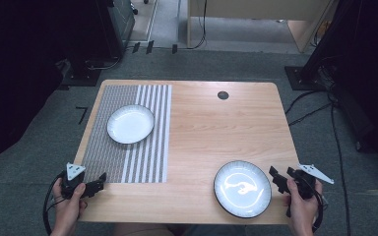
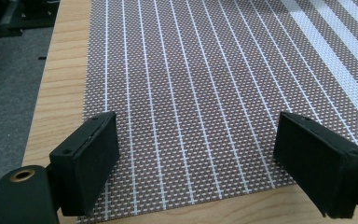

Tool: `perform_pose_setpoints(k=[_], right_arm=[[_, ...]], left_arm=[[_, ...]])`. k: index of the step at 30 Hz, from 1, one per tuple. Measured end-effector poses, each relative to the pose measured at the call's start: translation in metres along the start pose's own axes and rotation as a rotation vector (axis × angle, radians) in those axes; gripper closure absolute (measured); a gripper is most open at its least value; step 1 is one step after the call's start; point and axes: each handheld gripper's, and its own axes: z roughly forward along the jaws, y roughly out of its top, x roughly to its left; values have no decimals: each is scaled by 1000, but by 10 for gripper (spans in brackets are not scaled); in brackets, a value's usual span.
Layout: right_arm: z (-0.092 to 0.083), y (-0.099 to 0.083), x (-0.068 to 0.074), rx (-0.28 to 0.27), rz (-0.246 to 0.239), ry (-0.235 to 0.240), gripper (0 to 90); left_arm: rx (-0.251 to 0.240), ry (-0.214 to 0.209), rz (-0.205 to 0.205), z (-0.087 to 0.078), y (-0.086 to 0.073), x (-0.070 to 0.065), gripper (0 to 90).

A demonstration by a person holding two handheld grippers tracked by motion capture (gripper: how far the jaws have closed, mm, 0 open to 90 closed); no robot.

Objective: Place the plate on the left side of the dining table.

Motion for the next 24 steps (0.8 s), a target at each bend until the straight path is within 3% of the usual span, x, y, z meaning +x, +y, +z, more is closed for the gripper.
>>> perform_pose_setpoints(k=[5, 16, 24], right_arm=[[-4, -8, -7, 6, 0, -21, 262], [-6, -18, -10, 40, -79, -91, 247], [-1, -22, -11, 78, -105, -133, 236]], left_arm=[[0, 0, -1, 0, 0, 0, 139], [0, 1, -2, 0, 0, 0, 140], [0, 1, -2, 0, 0, 0, 140]])
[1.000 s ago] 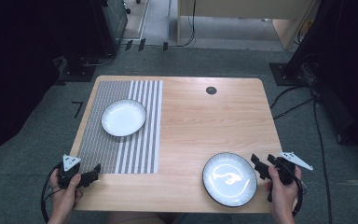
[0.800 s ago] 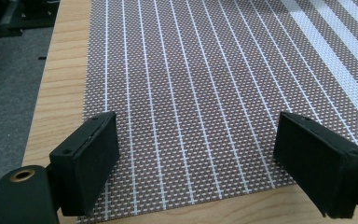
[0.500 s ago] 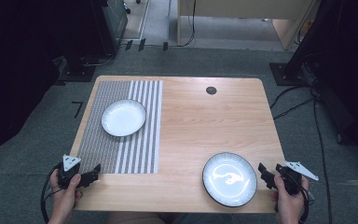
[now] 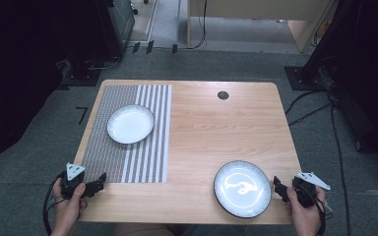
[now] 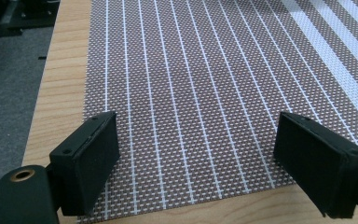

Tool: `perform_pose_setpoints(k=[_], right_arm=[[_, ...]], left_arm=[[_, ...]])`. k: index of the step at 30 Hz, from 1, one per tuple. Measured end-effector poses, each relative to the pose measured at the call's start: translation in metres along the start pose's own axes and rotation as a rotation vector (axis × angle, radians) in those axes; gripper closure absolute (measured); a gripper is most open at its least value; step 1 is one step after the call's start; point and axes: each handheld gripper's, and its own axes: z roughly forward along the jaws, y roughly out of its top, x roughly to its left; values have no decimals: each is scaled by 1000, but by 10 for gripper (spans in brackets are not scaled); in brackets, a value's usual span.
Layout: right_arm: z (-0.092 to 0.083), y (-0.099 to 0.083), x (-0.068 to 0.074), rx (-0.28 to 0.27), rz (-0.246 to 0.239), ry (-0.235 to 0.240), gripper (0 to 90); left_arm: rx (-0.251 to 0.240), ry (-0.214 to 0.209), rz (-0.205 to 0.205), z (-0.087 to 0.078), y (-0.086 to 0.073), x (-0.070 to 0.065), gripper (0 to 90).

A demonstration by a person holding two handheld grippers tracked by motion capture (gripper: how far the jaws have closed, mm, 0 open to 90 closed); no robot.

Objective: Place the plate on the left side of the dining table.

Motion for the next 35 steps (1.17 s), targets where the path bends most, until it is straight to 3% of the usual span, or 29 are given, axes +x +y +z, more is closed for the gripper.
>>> perform_pose_setpoints(k=[8, 35], right_arm=[[5, 0, 8, 9, -60, -39, 163], [6, -2, 9, 3, -64, -34, 128]], left_arm=[[0, 0, 0, 0, 0, 0, 140], [0, 7, -4, 0, 0, -1, 139]])
